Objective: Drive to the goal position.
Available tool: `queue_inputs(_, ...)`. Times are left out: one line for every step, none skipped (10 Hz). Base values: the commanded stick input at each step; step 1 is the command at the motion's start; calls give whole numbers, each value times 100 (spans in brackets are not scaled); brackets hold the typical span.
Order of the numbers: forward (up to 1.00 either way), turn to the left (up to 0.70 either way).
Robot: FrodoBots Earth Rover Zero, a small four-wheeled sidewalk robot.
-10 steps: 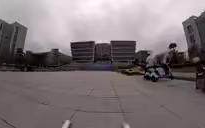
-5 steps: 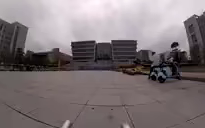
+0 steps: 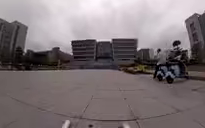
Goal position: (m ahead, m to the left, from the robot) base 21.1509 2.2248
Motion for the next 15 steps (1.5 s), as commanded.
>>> queue_inputs(100,0)
queue_inputs(100,0)
queue_inputs(100,0)
queue_inputs(100,0)
queue_inputs(100,0)
queue_inputs(100,0)
queue_inputs(100,0)
queue_inputs(100,0)
queue_inputs(100,0)
queue_inputs(100,0)
queue_inputs(100,0)
queue_inputs(100,0)
queue_inputs(100,0)
queue_inputs(100,0)
queue_inputs(100,0)
